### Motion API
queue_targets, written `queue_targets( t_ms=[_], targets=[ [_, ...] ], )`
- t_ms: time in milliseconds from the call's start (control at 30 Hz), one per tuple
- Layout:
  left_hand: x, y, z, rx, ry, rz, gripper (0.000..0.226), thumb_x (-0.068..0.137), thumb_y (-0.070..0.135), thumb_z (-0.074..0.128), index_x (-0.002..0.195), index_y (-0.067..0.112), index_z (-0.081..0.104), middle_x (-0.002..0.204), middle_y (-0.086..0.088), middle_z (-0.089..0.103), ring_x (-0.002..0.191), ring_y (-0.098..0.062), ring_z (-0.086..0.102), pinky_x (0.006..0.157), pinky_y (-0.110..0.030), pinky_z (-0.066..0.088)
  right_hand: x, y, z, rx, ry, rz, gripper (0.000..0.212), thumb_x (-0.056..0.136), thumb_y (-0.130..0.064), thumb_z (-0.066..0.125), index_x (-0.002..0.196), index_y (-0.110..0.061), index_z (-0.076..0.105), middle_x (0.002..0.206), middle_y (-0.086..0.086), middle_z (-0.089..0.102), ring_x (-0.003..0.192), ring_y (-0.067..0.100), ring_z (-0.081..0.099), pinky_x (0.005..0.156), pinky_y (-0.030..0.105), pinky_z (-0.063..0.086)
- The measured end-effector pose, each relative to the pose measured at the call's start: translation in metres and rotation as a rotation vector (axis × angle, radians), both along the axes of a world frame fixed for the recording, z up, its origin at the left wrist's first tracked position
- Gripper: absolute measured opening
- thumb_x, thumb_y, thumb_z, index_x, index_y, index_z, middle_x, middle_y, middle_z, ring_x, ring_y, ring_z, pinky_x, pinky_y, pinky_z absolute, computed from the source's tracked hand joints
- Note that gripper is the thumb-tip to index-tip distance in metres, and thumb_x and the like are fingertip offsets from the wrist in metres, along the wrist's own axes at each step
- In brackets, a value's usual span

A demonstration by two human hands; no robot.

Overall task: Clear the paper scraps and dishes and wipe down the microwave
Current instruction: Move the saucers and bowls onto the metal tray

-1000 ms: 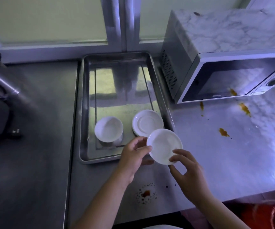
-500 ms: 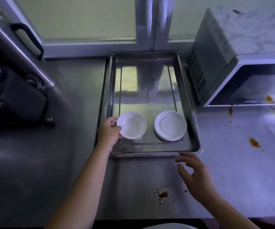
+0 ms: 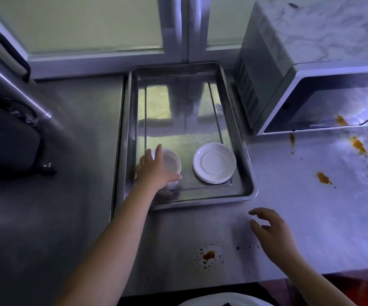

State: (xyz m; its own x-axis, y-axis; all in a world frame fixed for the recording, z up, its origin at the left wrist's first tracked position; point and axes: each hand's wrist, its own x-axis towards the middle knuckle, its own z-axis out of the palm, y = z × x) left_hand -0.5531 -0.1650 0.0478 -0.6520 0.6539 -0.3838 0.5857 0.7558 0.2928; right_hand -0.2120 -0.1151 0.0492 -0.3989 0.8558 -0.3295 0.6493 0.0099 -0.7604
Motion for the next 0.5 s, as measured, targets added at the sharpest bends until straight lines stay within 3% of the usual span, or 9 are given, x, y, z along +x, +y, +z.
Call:
queue_targets(
  t_ms=[233, 500],
  targets=[
    [0.002, 0.014, 0.008, -0.100, -0.055, -0.023, 0.111, 0.065, 0.043, 0.083, 0.151, 0.035, 0.013, 0.154, -0.011, 0.012, 0.140, -0.035, 0.017, 0.100, -0.050, 0.042, 0.008, 0.002, 0.002, -0.005, -0.008, -0.025, 0.029, 0.093, -0.014, 0.066, 0.095, -0.042, 0.063, 0.107, -0.023, 0.056, 0.098, 0.017, 0.065, 0.080, 0.030, 0.048],
    [-0.013, 0.020, 0.013, -0.153, -0.108, -0.177, 0.106, 0.064, 0.031, 0.086, 0.150, 0.038, 0.024, 0.152, -0.003, 0.018, 0.139, -0.032, 0.021, 0.098, -0.047, 0.043, 0.006, 0.002, 0.003, -0.055, 0.005, -0.030, 0.020, 0.094, -0.012, 0.063, 0.101, -0.030, 0.068, 0.116, -0.006, 0.062, 0.106, 0.012, 0.062, 0.079, 0.026, 0.048]
  ],
)
